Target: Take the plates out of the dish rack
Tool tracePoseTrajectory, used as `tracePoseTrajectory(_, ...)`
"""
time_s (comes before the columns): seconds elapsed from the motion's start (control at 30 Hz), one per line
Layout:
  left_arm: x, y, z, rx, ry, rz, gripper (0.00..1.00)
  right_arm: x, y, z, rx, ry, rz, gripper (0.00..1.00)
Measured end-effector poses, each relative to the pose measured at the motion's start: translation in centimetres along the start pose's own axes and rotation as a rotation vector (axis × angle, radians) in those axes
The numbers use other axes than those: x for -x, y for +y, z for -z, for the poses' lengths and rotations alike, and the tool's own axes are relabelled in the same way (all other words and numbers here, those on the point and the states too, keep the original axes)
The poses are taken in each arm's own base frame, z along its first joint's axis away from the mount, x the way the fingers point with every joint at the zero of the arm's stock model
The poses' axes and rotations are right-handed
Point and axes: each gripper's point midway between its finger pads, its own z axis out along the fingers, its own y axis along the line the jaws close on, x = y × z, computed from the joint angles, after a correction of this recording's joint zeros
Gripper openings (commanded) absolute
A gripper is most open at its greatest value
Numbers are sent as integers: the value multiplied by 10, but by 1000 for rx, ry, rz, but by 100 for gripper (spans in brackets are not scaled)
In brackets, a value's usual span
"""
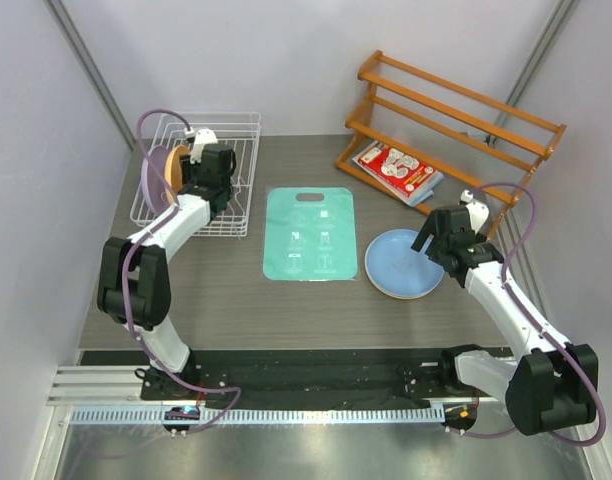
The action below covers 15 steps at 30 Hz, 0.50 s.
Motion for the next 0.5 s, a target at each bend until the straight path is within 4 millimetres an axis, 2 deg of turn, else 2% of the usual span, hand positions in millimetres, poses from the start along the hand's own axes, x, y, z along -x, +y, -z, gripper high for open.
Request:
tracePoseTrajectory(0.07, 2, 3, 0, 11, -6, 1, 24, -3, 1, -3, 3, 14, 6, 91)
tracePoseTrajectory(0.13, 4, 5, 1, 21, -12, 4, 22, -4, 3, -4, 10, 20, 10, 91)
tracePoseTrajectory(0.23, 6, 8, 2, 30, -16, 8, 9, -4, 5, -4, 19, 19, 12, 91)
tracePoseTrajectory(0.27, 5, 10, 2, 40, -12, -10, 1, -4, 5, -4, 22, 19, 13, 91)
tracePoseTrajectory(0.5, 6, 20, 6, 59, -6, -32, 0, -7, 6, -4, 30, 28, 22, 91)
